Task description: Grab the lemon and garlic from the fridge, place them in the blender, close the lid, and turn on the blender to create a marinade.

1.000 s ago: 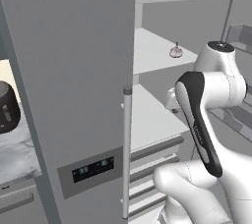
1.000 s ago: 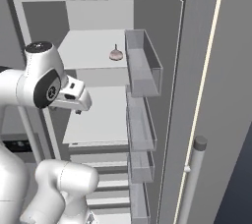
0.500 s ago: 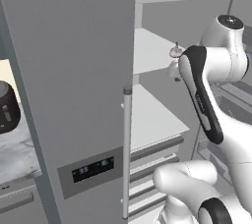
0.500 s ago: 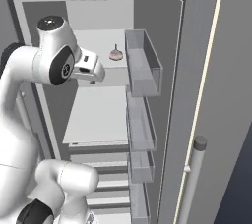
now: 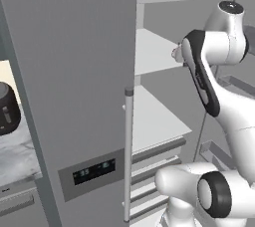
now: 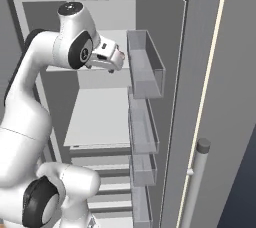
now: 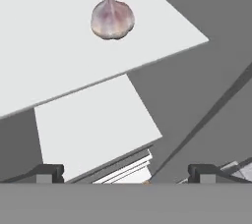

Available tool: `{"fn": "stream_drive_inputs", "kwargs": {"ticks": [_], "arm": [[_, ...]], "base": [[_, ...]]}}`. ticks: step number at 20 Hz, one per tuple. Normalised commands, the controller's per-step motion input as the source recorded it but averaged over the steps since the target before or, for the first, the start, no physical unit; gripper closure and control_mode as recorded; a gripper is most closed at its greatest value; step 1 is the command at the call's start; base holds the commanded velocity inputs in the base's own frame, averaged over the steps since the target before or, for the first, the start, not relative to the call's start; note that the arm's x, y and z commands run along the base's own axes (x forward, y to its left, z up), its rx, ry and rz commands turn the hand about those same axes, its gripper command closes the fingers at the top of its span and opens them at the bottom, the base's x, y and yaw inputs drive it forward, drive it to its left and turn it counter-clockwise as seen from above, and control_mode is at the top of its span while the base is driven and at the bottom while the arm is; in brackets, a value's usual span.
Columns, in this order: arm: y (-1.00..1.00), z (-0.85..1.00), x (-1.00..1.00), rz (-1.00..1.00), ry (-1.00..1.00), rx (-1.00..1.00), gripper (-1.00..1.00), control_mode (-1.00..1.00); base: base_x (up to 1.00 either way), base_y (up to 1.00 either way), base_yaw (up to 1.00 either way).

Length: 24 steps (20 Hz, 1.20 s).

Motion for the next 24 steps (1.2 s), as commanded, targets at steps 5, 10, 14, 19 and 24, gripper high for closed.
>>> {"fn": "stream_drive_inputs", "kwargs": {"ticks": [5, 10, 14, 19, 24], "arm": [[-0.01, 0.01, 0.72, -0.04, 0.0, 0.0, -1.0, -1.0], [0.0, 0.0, 0.71, 0.0, 0.0, 0.0, -1.0, -1.0], [-0.09, -0.05, 0.64, 0.0, 0.0, 0.0, -1.0, -1.0], [-0.05, -0.14, 0.55, 0.0, 0.0, 0.0, -1.0, -1.0], [0.0, -0.18, 0.41, 0.0, 0.0, 0.0, -1.0, -1.0]], "base": [[0.0, 0.0, 0.0], [0.0, 0.0, 0.0], [0.0, 0.0, 0.0], [0.0, 0.0, 0.0], [0.0, 0.0, 0.0]]}}
